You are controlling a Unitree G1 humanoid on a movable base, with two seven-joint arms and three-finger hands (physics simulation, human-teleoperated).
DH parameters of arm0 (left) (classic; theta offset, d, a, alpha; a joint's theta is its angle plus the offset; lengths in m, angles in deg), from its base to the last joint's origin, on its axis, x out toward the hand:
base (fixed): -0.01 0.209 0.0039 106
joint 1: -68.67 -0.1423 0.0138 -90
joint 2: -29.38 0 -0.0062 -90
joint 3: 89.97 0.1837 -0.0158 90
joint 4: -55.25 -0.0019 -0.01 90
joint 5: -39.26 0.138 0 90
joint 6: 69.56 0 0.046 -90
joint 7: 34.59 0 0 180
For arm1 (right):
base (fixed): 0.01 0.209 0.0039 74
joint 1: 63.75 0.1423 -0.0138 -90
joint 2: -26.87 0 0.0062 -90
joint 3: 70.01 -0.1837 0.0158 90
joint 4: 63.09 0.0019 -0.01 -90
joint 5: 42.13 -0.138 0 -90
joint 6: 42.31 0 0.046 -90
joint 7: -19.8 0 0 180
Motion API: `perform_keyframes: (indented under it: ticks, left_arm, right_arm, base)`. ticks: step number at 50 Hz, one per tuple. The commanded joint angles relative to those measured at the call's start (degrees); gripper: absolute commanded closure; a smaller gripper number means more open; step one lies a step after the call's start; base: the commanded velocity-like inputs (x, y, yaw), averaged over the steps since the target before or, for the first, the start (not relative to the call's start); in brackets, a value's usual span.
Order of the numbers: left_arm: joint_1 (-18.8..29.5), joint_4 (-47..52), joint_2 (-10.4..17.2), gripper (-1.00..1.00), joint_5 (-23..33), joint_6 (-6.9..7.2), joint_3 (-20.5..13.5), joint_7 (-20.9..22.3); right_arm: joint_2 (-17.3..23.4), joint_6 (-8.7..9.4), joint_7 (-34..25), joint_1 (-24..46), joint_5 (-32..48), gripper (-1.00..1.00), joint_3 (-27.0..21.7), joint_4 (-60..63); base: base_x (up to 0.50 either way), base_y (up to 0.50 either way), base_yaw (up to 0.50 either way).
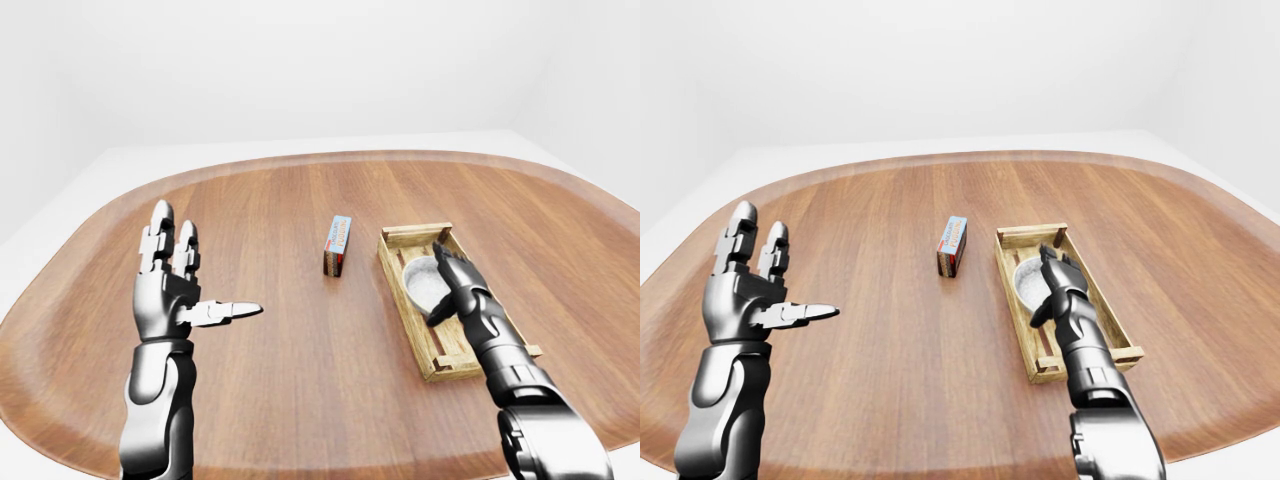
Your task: Pick up the bowl on the left and put it in the tray.
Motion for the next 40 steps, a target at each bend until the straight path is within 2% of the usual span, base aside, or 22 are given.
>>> perform_keyframes:
  ticks: [1,12,22,40]
  left_arm:
    - [0.1,-4.7,-0.6,-1.0,3.3,0.0,2.1,-0.8]
    - [0.0,-4.2,-0.6,-1.0,3.3,0.0,2.1,-0.9]
    - [0.0,-4.4,-0.7,-1.0,3.5,0.0,2.2,-0.8]
    - [0.0,-4.3,-0.7,-1.0,3.4,0.0,2.1,-0.8]
  right_arm:
    - [0.0,0.0,0.5,1.5,0.7,-1.0,0.4,-2.7]
    - [-0.2,0.0,-11.8,-3.3,6.6,-1.0,-0.8,18.2]
    - [-0.3,0.0,-26.3,-5.1,13.3,-1.0,-3.4,37.5]
    - [-0.4,0.0,-37.9,-4.7,18.8,-1.0,-6.5,53.1]
  base:
    - [0.0,0.0,0.0]
    - [0.0,0.0,0.0]
    - [0.0,0.0,0.0]
    - [0.0,0.0,0.0]
